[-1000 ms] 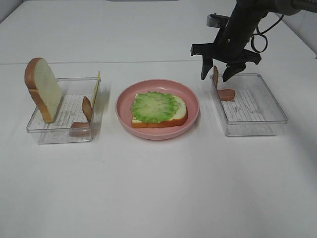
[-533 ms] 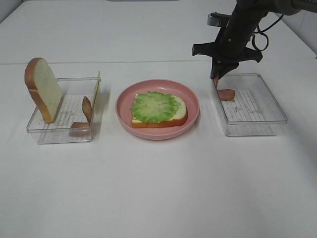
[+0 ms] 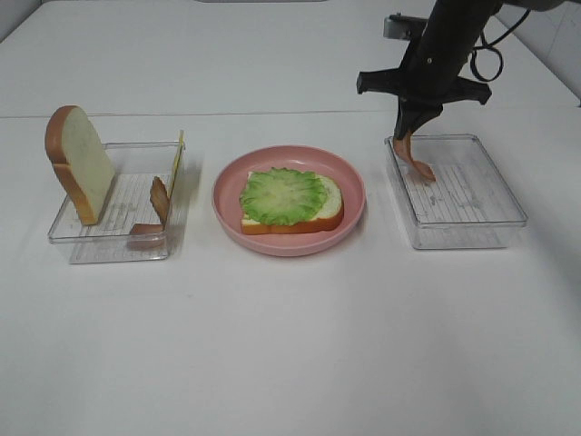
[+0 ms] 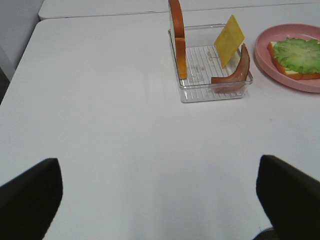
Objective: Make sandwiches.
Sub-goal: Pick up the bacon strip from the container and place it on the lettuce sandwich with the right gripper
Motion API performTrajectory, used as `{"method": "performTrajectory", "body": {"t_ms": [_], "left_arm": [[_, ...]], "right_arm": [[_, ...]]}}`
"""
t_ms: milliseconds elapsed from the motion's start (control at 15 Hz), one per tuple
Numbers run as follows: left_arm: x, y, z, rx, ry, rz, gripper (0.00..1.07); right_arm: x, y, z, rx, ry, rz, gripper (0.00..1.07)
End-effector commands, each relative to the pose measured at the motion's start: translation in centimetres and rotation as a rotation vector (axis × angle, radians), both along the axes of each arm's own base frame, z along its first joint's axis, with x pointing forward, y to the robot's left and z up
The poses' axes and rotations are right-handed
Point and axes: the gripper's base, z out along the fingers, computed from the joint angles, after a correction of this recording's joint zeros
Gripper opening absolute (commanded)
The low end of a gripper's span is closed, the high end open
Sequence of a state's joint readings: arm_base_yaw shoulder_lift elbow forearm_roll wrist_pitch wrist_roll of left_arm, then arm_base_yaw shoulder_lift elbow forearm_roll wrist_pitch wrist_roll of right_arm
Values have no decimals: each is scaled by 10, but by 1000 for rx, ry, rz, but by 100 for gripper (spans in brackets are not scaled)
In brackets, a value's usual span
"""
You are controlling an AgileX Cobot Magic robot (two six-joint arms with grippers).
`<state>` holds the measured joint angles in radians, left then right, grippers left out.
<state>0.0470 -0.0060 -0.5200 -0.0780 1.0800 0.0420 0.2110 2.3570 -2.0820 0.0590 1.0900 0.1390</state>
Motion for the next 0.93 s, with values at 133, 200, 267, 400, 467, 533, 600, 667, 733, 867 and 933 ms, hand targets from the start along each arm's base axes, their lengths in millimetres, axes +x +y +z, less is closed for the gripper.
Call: {"method": "performTrajectory", "body": {"t_ms": [133, 200, 267, 400, 467, 533, 600, 667, 733, 867, 933], "left_arm": [[-2, 0, -1, 1, -20, 2, 98], [-2, 0, -1, 1, -20, 2, 98], [-2, 0, -1, 1, -20, 2, 98], [-2, 0, -1, 1, -20, 2, 98], [-2, 0, -1, 1, -20, 2, 98], [-2, 0, -1, 1, -20, 2, 98], [-2, 0, -1, 1, -20, 2, 98], [-2, 0, -1, 1, -20, 2, 98], [-2, 0, -1, 1, -20, 2, 98], [-2, 0, -1, 1, -20, 2, 98], [-2, 0, -1, 1, -20, 2, 98]], "right_arm": [[-16, 9, 66, 149, -80, 65, 0], [-19, 13, 71, 177, -88, 78, 0], [-22, 21, 79, 225, -105, 105, 0], [-30, 55, 87, 345, -126, 189, 0], [-33, 68, 89, 367, -144, 215, 0], [-35, 75, 89, 376, -149, 228, 0], [-38, 87, 90, 392, -166, 244, 0], [-43, 106, 90, 413, -186, 271, 0], [-46, 117, 86, 417, -186, 283, 0], [-50, 133, 73, 425, -152, 306, 0], [-52, 147, 55, 438, -106, 319, 0]]}}
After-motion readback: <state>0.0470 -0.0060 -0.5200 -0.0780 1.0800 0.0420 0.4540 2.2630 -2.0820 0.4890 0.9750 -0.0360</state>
